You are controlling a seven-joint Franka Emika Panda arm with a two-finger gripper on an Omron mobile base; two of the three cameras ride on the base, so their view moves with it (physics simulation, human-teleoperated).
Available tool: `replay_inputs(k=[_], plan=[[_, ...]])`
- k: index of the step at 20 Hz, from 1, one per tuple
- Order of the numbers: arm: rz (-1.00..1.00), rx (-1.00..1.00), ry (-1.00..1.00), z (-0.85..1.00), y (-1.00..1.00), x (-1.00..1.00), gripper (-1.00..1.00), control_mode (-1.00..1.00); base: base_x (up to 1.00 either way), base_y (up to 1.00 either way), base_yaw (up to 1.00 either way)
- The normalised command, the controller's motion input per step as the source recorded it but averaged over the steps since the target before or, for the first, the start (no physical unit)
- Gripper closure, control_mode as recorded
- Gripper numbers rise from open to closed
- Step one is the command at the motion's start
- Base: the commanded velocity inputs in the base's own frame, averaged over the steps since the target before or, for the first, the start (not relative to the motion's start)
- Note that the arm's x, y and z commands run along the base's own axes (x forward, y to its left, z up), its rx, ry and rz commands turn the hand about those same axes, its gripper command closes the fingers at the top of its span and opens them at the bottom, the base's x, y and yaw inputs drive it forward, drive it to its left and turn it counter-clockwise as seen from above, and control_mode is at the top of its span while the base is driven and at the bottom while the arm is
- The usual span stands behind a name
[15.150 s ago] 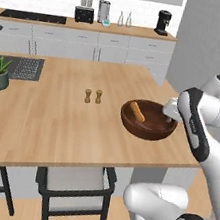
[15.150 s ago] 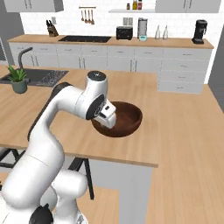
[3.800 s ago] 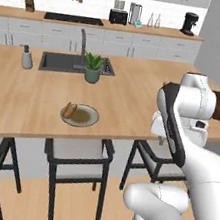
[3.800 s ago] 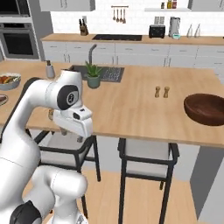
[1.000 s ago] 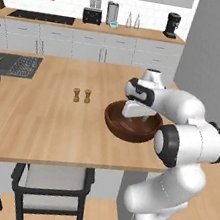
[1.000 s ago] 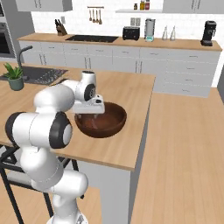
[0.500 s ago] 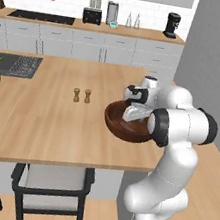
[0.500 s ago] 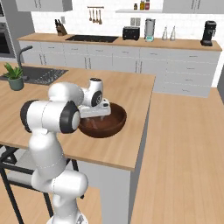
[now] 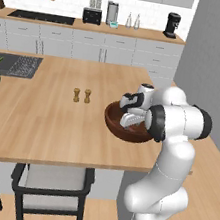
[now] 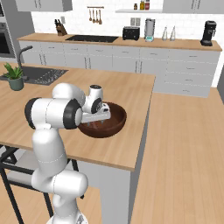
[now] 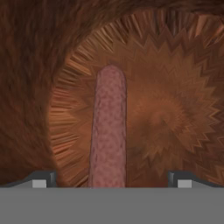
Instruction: Place one bun and one sausage from the bowl on each plate.
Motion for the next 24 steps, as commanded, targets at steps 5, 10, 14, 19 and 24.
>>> replay_inputs(k=[5,10,14,19,24], plan=[[0.00,0.00,-0.03,-0.13,0.10,0.12,-1.00,-1.00,0.00,0.00,0.00],[0.00,0.00,0.00,-0.49,0.01,0.53,-1.00,-1.00,0.00,0.00,0.00],[0.00,0.00,0.00,-0.62,0.00,0.52,-1.00,-1.00,0.00,0.00,0.00],[0.00,0.00,0.00,-0.70,0.00,0.14,1.00,-1.00,0.00,0.00,0.00],[0.00,0.00,-0.06,-0.17,0.00,-0.03,1.00,-1.00,0.00,0.00,0.00]])
